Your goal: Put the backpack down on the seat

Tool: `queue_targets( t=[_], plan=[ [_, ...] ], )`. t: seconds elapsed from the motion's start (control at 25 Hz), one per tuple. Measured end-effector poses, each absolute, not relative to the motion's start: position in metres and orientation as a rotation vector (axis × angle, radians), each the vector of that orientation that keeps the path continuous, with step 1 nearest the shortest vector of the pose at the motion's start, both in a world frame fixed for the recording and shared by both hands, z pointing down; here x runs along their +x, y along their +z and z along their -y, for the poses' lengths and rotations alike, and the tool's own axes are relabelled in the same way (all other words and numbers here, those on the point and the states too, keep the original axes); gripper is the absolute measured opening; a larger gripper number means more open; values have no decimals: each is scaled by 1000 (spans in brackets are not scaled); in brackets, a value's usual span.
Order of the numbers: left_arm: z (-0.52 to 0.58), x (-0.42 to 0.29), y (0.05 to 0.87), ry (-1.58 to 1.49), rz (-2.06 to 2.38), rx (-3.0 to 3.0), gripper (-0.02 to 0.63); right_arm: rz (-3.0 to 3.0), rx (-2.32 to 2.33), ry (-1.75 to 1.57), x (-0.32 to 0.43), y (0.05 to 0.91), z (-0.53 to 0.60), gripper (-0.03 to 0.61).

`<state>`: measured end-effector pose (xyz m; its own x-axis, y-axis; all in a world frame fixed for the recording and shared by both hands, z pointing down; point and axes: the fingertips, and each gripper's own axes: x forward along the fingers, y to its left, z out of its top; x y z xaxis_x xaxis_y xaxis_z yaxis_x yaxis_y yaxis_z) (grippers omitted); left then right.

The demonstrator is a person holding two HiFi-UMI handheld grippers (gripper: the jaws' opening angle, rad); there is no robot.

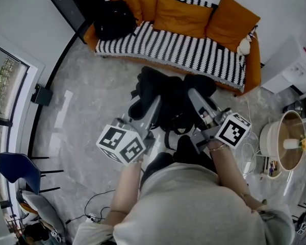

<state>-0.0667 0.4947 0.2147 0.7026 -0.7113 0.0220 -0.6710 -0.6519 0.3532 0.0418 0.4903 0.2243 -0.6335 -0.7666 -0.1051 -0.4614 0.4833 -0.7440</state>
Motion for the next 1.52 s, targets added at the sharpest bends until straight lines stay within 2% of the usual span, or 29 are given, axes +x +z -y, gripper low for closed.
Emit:
queue_targets(
  t=[0.64,1.24,1.52],
  plan=[
    [-262,-24,197,-211,1213,2545,97,-2400,-933,-973,81,210,-248,20],
    [-172,19,211,-214,1248,2485,97,-2418,-923,-1007,124,225,-164,20],
    [-141,15,216,-199,1234,2478,97,-2406,-943,-1003,122,229,-135,20]
  ],
)
